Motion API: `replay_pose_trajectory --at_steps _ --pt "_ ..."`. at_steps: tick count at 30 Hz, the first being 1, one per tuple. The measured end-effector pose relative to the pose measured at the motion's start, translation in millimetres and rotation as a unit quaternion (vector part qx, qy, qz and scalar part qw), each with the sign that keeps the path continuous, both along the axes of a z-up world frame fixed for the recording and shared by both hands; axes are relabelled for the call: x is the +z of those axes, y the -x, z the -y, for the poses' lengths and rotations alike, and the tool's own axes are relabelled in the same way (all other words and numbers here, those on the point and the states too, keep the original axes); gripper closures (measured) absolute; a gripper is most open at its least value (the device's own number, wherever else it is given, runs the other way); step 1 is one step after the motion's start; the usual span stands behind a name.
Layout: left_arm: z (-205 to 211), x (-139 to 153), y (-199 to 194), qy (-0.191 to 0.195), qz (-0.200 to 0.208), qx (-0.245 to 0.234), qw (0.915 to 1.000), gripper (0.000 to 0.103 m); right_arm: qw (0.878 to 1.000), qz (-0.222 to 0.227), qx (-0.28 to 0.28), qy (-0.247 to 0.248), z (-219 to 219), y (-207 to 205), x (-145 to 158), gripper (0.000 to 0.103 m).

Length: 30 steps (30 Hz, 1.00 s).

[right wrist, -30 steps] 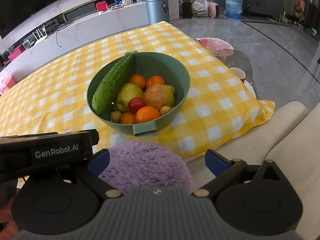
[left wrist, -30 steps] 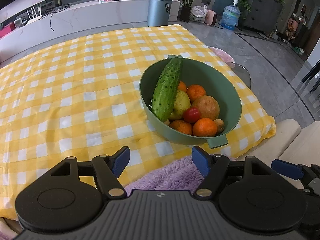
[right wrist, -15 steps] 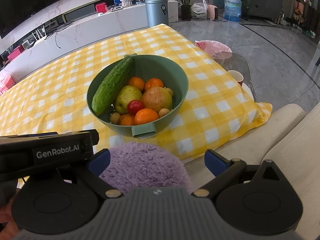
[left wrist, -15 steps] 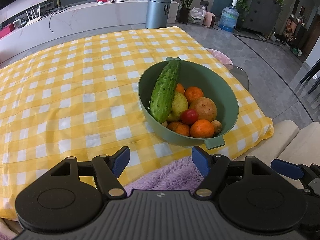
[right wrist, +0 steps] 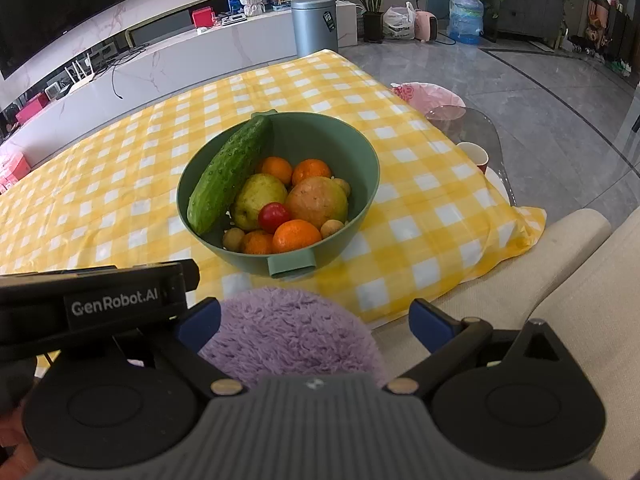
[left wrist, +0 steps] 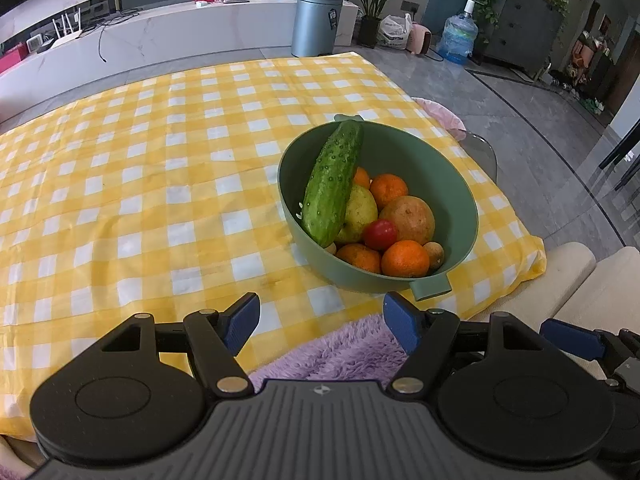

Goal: Organize fruits

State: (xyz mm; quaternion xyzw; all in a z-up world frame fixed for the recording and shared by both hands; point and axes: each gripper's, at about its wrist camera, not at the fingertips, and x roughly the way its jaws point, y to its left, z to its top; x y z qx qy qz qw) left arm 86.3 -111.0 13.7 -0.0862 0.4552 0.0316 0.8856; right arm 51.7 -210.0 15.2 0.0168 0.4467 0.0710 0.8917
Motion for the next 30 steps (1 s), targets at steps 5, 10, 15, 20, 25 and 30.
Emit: replay_pose_trajectory --at_steps 5,10,15,20,25,30 --pt "0.0 -0.2 -0.5 -0.001 0.000 -0.005 1.0000 0.020 1.000 0.000 0.001 0.003 -1.5 0.2 -0.6 0.007" --pt "-0.8 0.3 0.6 0.001 0.005 -0.001 1.0000 0.020 1.000 -0.001 0.002 -0.005 -1.6 0.2 -1.3 0.008" --pt "-0.1 0.6 1.1 0.000 0.008 0.000 1.0000 0.020 1.000 -0.001 0.003 -0.004 -2.3 0.4 -0.9 0.008" --pt "-3.5 2.9 2.4 0.005 0.012 0.004 0.9999 0.020 1.000 0.008 0.003 -0.007 -3.7 1.7 0.6 0.009" --pt "-6.2 3.9 2.9 0.001 0.011 0.005 0.9999 0.020 1.000 0.013 0.003 -0.005 -7.1 2.0 2.2 0.009" --pt "-8.6 5.0 4.6 0.000 0.011 0.009 0.9999 0.020 1.000 0.016 0.002 -0.001 -11.1 3.6 2.6 0.009"
